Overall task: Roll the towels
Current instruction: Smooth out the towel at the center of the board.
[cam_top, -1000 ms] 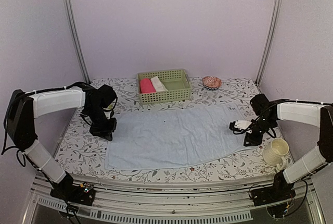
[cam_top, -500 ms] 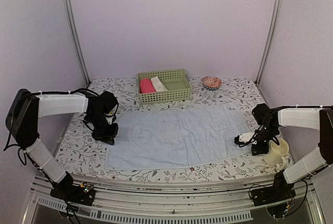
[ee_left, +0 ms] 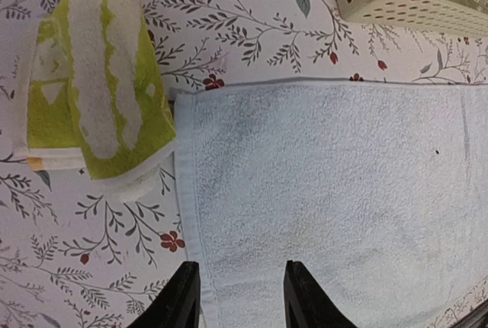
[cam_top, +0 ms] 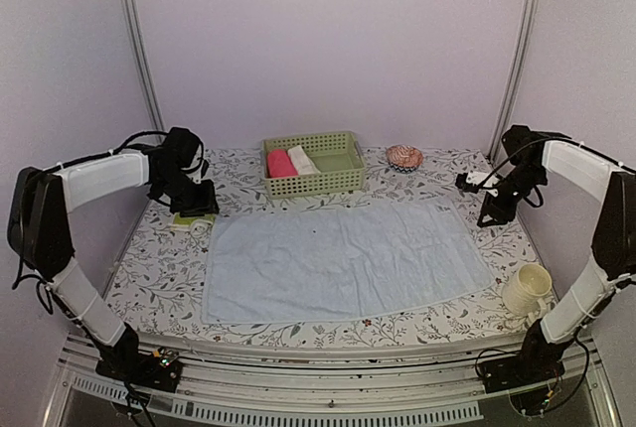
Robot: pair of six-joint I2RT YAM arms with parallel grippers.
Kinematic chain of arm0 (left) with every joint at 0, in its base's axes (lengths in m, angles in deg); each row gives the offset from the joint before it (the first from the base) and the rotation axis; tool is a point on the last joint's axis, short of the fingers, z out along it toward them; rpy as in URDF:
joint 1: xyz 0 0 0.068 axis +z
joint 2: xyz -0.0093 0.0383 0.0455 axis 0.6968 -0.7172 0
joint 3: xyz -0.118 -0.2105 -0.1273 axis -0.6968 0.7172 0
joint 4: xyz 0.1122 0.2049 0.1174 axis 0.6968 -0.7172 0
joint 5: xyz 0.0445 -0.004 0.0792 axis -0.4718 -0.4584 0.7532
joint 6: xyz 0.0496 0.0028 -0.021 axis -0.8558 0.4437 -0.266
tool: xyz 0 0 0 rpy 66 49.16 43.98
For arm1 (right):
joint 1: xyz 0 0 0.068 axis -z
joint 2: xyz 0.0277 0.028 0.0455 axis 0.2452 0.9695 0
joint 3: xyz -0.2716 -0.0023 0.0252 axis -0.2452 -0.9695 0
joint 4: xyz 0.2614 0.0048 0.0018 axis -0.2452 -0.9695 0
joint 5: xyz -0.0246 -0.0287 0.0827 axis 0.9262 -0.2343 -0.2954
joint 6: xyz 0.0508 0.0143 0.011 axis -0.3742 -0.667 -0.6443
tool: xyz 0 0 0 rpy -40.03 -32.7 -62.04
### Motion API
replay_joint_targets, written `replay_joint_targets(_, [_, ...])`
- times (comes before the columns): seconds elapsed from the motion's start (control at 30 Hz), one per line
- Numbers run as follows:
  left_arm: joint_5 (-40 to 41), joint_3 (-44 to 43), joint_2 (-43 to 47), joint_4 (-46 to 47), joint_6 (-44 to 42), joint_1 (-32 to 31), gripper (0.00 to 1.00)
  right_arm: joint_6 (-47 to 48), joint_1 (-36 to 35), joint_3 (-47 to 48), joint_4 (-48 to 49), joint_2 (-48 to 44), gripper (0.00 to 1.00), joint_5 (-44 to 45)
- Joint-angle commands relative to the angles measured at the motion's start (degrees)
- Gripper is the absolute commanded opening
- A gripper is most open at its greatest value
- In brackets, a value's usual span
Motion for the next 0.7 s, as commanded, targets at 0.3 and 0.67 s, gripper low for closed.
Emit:
replay_joint_targets(0.3, [-9.02, -9.35, -18.45, 11.8, 1.58, 5.41, 0.22, -25.48, 1.51, 13.55, 11.43, 17.28, 0.4, -14.09])
replay_joint_targets(0.67, [-4.29, -7.42, -22.79, 11.44, 2.1, 12.89, 0.23, -30.76, 1.51, 15.86, 15.46, 24.13, 0.41, -11.54])
